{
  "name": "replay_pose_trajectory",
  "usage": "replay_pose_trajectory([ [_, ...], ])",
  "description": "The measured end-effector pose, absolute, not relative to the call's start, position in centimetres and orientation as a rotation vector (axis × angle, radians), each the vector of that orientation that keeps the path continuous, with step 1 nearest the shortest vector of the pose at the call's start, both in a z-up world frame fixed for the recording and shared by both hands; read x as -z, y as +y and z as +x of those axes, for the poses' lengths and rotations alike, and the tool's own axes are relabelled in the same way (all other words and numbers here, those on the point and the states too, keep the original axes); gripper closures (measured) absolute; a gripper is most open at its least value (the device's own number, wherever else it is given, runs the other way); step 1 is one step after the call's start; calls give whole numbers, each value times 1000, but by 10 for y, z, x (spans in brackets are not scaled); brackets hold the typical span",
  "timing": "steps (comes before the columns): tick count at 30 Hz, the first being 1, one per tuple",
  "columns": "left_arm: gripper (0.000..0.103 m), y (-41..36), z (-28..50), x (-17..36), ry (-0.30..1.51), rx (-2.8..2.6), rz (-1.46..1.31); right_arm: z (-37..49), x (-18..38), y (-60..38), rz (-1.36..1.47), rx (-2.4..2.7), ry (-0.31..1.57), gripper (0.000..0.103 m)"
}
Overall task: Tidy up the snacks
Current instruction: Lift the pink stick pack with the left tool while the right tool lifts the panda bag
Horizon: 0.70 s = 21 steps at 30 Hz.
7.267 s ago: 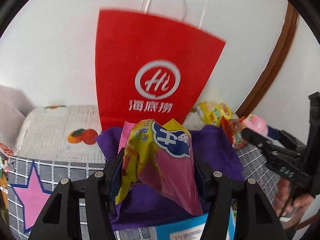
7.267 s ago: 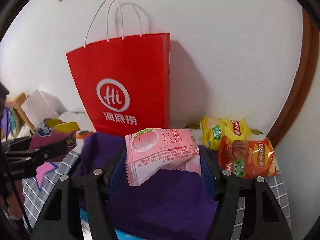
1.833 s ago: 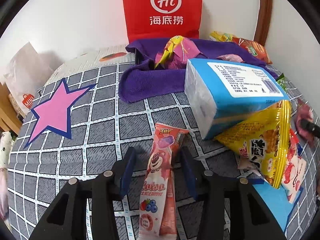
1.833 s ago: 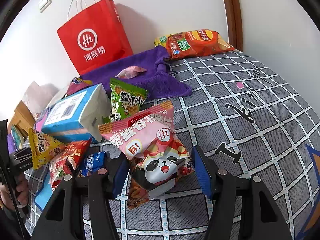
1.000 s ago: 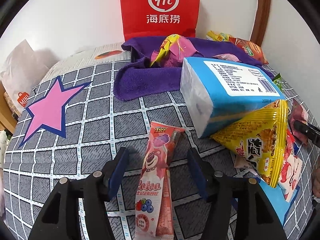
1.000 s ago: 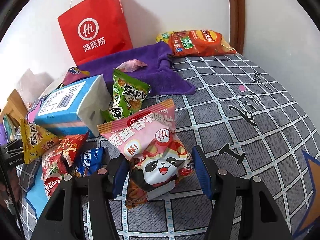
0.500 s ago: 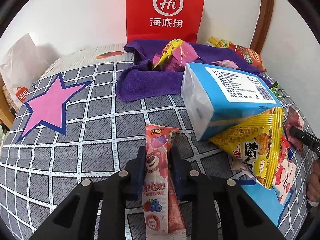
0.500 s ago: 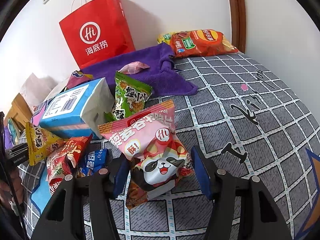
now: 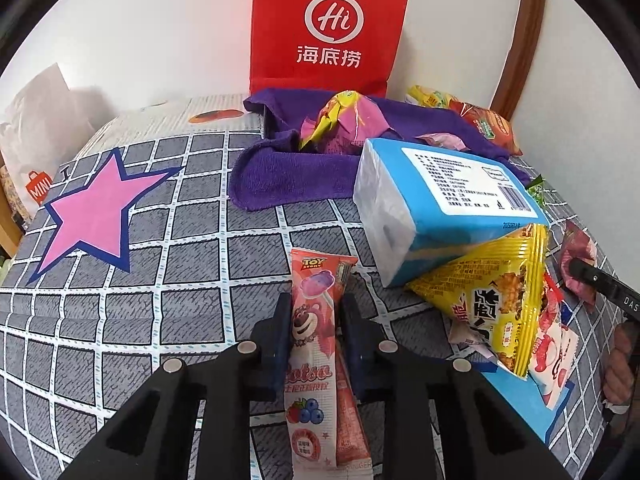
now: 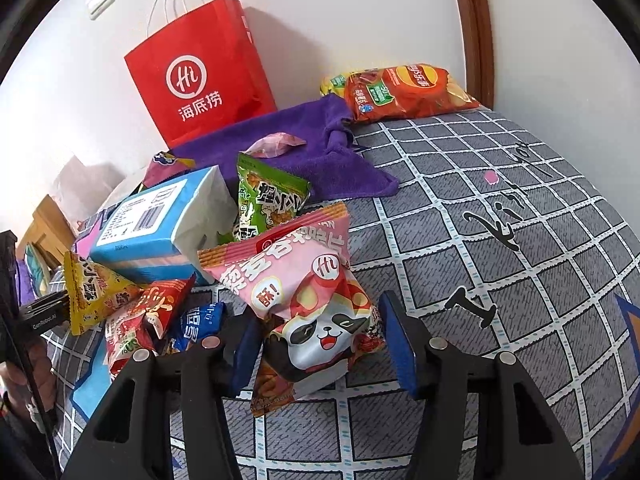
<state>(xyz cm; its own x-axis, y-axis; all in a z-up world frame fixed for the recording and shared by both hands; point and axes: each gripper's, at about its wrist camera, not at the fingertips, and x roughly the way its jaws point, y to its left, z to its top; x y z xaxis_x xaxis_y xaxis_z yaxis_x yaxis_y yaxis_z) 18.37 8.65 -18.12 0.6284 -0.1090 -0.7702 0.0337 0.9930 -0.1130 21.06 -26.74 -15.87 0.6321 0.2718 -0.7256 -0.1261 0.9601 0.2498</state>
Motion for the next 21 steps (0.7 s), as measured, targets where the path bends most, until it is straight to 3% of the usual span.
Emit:
replay_pose_trajectory([
  [21,80,92,182,174,847,73,-125,207,155,-273,236,-266,820,47],
])
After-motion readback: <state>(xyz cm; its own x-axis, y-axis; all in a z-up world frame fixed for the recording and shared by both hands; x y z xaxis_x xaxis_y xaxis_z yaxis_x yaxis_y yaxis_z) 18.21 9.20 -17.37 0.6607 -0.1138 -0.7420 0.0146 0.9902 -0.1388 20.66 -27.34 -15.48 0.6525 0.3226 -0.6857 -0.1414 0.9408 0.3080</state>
